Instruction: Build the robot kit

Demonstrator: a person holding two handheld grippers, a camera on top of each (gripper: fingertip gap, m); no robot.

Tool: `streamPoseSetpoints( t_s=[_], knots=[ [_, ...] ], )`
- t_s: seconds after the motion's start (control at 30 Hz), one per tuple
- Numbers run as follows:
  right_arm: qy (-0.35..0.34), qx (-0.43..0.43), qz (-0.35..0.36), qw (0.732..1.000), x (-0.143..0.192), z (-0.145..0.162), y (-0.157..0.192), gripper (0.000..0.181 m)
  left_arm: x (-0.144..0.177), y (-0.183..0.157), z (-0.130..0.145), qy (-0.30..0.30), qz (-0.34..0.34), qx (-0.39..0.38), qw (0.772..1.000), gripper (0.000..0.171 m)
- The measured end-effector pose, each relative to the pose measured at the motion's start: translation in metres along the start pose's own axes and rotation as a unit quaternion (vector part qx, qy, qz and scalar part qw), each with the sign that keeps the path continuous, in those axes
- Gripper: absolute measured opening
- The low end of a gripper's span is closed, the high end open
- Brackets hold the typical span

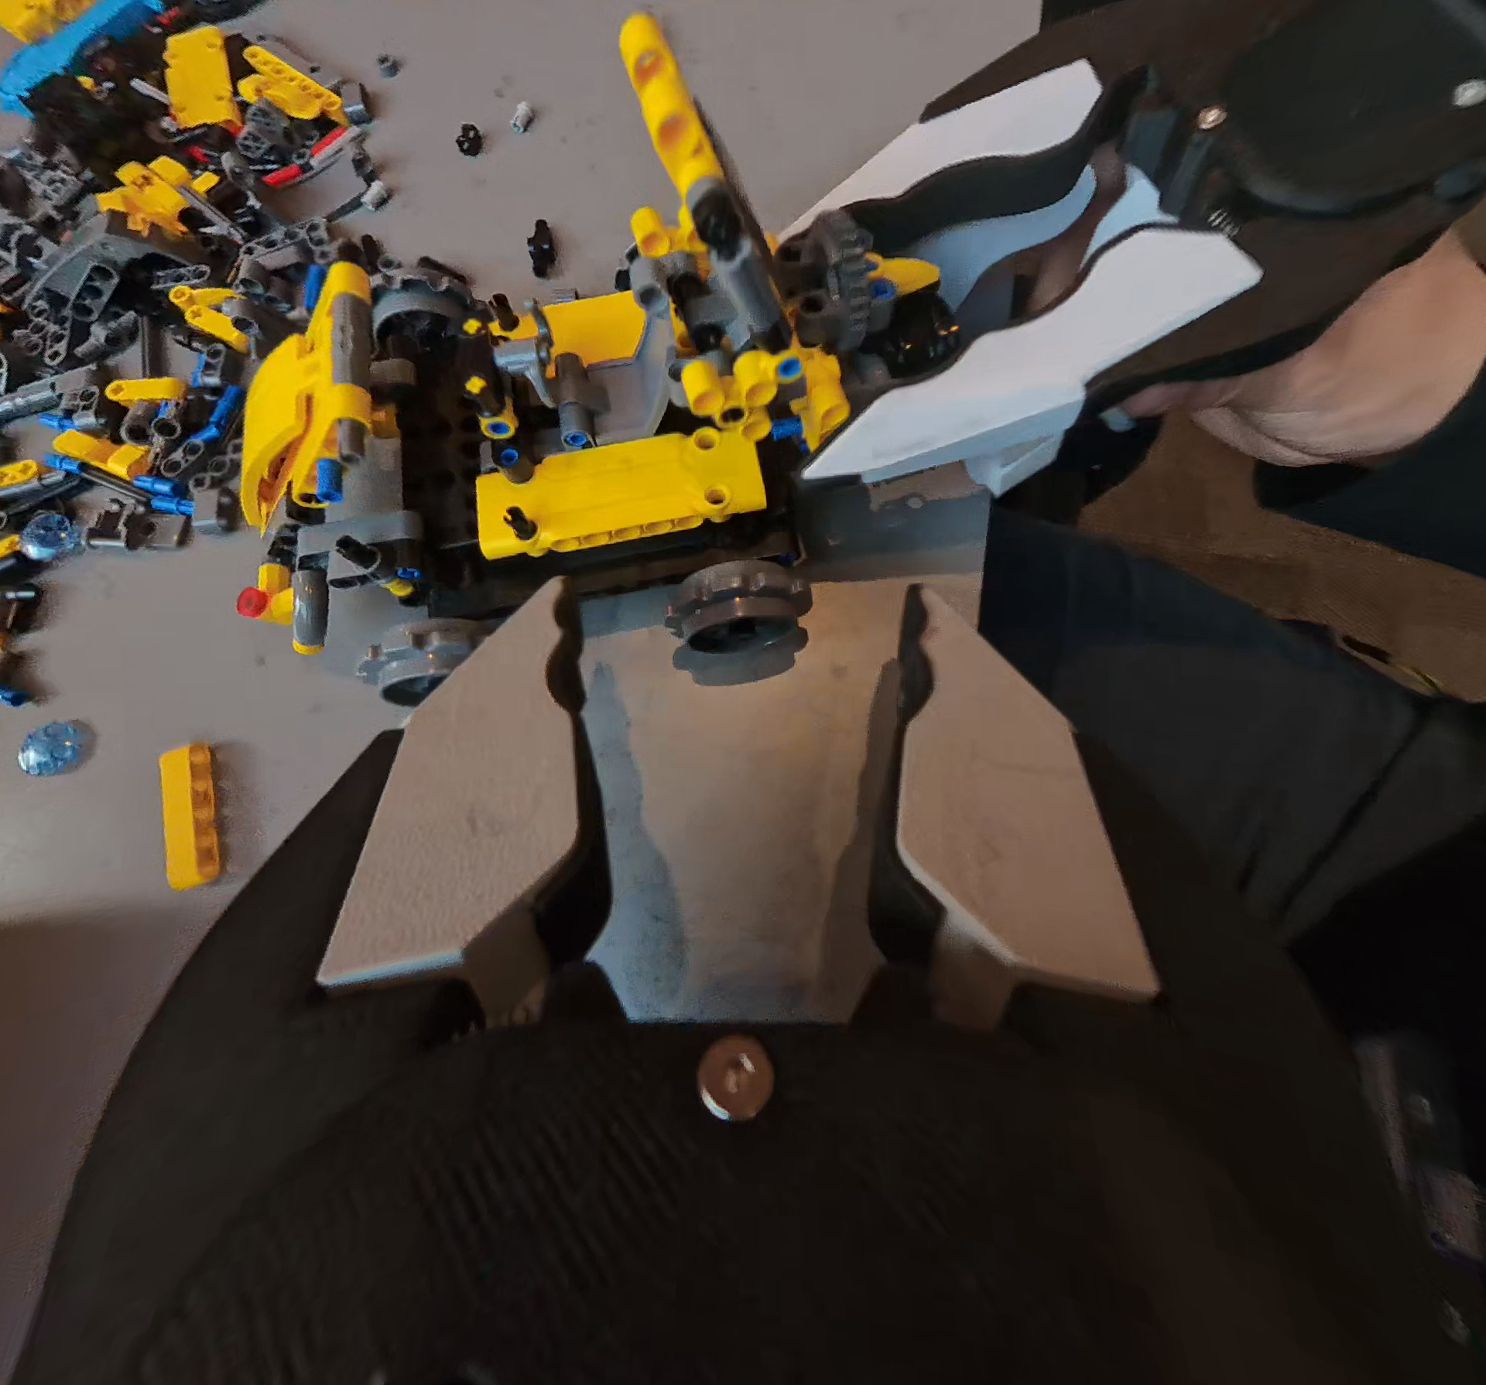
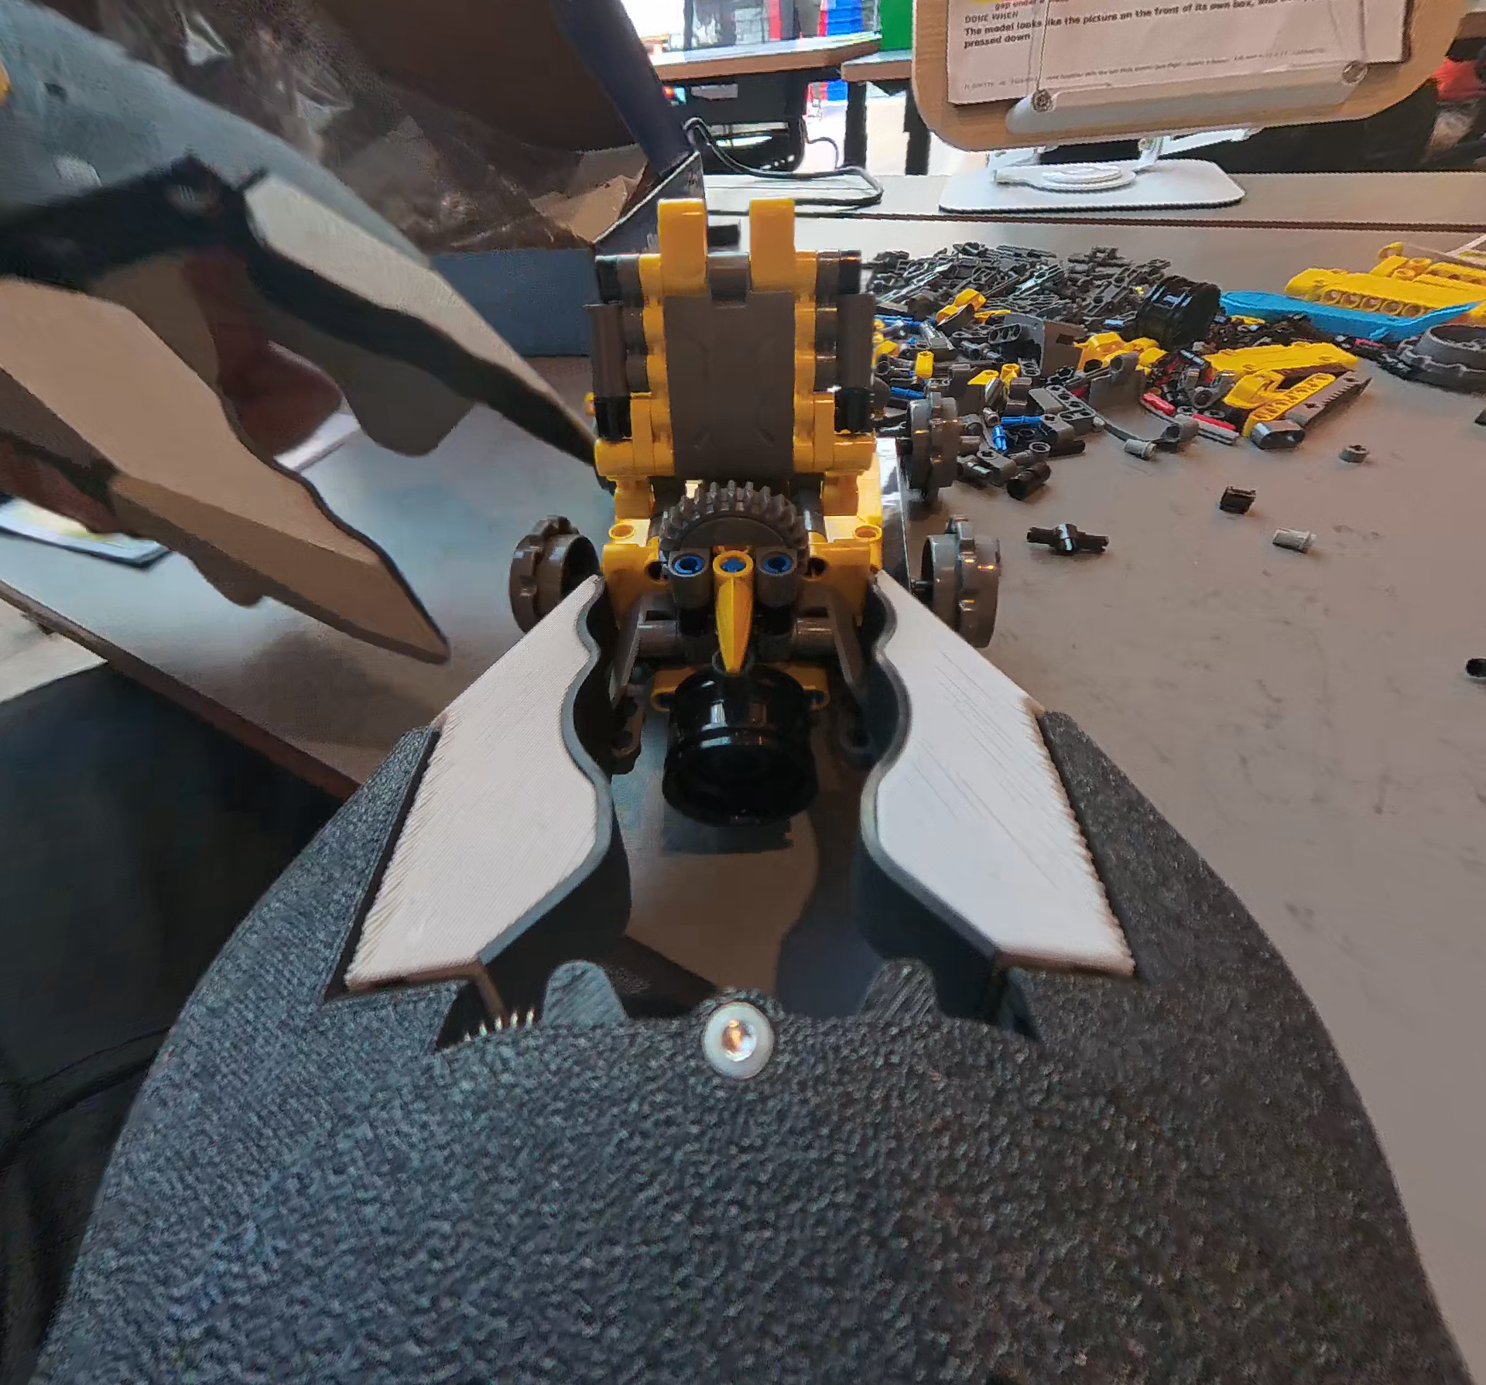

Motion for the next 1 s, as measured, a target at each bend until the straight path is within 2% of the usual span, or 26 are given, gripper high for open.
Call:
streamPoseSetpoints(
  t_s=[0.03,0.13,0.27,0.47,0.67,0.83,1.0],
  knots=[
    [-0.007,-0.014,-0.011,1.000,0.003,-0.003,0.000,0.059,-0.002,0.000,0.004,-0.007,-0.012,0.003,1.000,0.071],
    [-0.071,-0.064,-0.028,0.995,0.022,-0.024,-0.008,0.059,-0.011,-0.001,0.013,-0.004,-0.028,0.002,1.000,0.068],
    [-0.113,-0.085,0.006,0.990,0.048,-0.036,-0.033,0.059,-0.018,-0.002,0.013,-0.002,-0.035,0.001,0.999,0.063],
    [-0.119,-0.095,0.019,0.988,0.056,-0.034,-0.046,0.059,-0.021,0.002,0.017,0.006,-0.047,-0.019,0.999,0.041],
    [-0.098,-0.096,0.013,0.990,0.051,-0.025,-0.049,0.059,-0.011,0.004,0.026,0.004,-0.018,0.003,1.000,0.039],
    [-0.097,-0.100,-0.001,0.990,0.048,-0.025,-0.042,0.060,0.010,0.013,0.045,0.008,0.005,0.012,1.000,0.038],
    [-0.086,-0.107,-0.017,0.990,0.036,-0.022,-0.025,0.060,0.038,0.035,0.070,0.017,-0.023,0.035,0.999,0.025]
  ],
)
Point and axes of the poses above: each gripper's, where its closed fingertips meet, x back along the fingers, z out of its underside, y = z × x across the jaws, the point moved 4 cm from there along x, back along the fingers, and after that the axes turned 4 degrees about -z, right-handed, at the moved point
